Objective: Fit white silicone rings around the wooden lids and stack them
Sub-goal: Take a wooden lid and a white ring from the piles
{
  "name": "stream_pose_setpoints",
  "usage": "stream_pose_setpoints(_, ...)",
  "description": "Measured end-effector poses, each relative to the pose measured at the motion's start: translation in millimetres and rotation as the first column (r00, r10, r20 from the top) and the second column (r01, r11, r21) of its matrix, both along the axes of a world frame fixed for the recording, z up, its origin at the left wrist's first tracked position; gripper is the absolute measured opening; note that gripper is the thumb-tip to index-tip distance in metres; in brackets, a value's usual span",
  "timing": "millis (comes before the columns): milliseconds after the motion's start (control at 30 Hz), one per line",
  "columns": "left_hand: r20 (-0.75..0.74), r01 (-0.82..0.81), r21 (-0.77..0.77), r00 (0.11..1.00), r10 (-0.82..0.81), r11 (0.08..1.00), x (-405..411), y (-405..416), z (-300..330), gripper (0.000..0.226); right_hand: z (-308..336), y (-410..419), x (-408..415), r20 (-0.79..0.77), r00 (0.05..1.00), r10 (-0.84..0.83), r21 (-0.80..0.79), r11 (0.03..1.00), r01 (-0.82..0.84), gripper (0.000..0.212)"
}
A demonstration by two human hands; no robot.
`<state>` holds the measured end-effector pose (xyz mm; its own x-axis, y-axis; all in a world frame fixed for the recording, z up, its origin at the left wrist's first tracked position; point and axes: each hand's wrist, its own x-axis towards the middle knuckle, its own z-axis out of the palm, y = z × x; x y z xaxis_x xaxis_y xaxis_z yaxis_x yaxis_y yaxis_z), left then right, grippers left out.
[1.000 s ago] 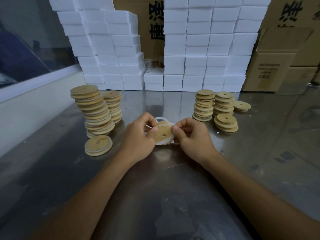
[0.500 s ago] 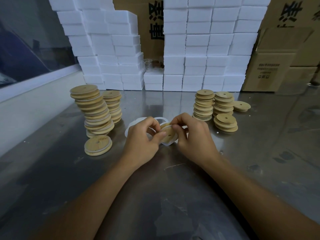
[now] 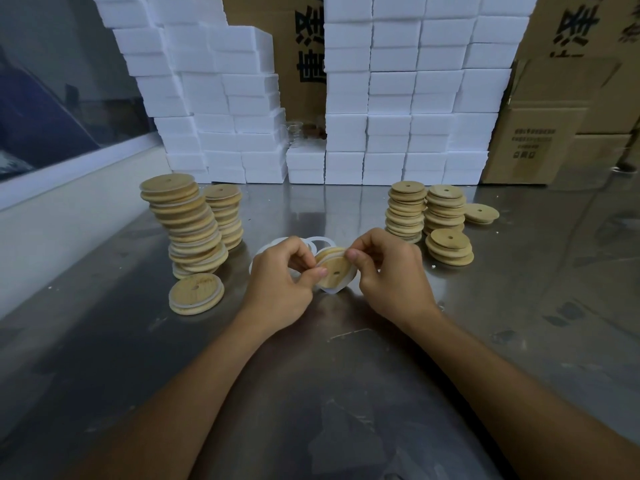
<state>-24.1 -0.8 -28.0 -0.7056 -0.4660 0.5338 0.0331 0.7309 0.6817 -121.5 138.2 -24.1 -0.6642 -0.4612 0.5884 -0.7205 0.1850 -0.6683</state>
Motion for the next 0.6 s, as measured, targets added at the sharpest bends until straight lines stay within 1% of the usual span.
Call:
stream_pose_setpoints(233, 0.02, -0.009, 0.03, 1.0, 0.009, 1.0, 0.8, 0.4, 0.5, 0.03, -2.8, -0.1, -1.2, 0.018, 1.0, 0.012, 0.015, 1.0, -0.013, 0.006)
stream_pose_setpoints(400, 0.033, -0.01, 0.066, 0.999, 0.007, 0.998, 1.6, -0.1, 0.7, 0.032, -8.8, -3.0, -3.1, 0.136, 0.991, -0.003, 0.035, 0.999, -0.002, 0.016)
stream_pose_setpoints(500, 0.032, -0.01, 0.064, 0.999, 0.008, 0.998, 1.0, -0.2, 0.5, 0.033, -7.8, -3.1, -4.7, 0.141, 0.99, -0.023, 0.015, 1.0, 0.021, 0.021)
stream_pose_setpoints(600, 0.034, -0.011, 0.058, 0.999, 0.009, 0.998, -0.3, -0.7, -0.4, 0.033, -6.0, -2.8, -4.5, 0.158, 0.987, -0.031, 0.006, 1.0, 0.031, 0.021)
